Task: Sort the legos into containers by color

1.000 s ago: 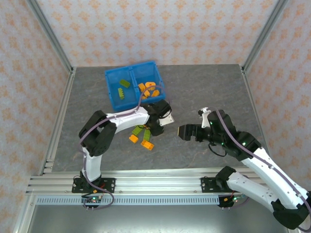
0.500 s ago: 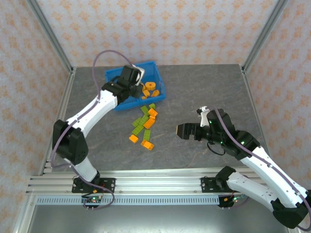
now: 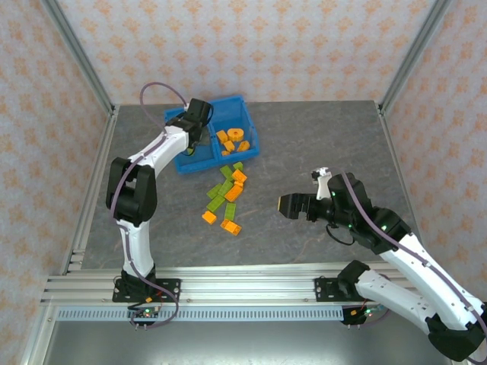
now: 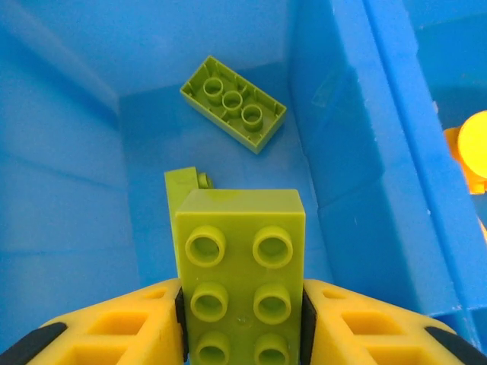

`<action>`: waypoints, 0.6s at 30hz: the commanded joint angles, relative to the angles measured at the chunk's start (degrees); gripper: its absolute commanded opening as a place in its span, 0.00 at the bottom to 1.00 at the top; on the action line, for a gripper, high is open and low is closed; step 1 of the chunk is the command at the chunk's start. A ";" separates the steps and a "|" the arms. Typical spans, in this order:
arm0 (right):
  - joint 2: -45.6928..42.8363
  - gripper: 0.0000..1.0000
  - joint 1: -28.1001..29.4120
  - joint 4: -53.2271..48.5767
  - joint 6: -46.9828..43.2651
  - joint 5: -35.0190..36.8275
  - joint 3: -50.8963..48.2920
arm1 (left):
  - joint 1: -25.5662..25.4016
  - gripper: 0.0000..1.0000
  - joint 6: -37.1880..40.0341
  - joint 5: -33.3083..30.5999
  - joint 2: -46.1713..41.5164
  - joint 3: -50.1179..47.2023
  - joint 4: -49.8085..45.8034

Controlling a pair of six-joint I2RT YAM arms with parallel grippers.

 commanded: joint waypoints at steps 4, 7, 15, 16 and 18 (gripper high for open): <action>-0.17 0.99 -0.25 0.70 0.63 1.64 -0.20 | 0.66 0.52 -3.47 1.18 -3.98 -0.38 0.47; 0.52 0.99 -0.25 1.00 0.42 1.88 0.09 | 0.70 0.53 -2.97 2.05 -8.83 -2.17 1.03; 2.87 0.99 -0.27 2.52 -0.64 2.16 0.70 | -6.74 0.54 11.53 7.79 -26.76 -14.18 -4.24; 3.12 0.99 -0.26 2.88 -0.78 2.20 0.65 | -8.67 0.55 15.47 8.24 -29.18 -16.14 -6.68; 3.67 0.99 -0.27 3.55 -1.41 2.10 0.52 | -12.17 0.56 21.30 9.89 -32.67 -19.78 -11.73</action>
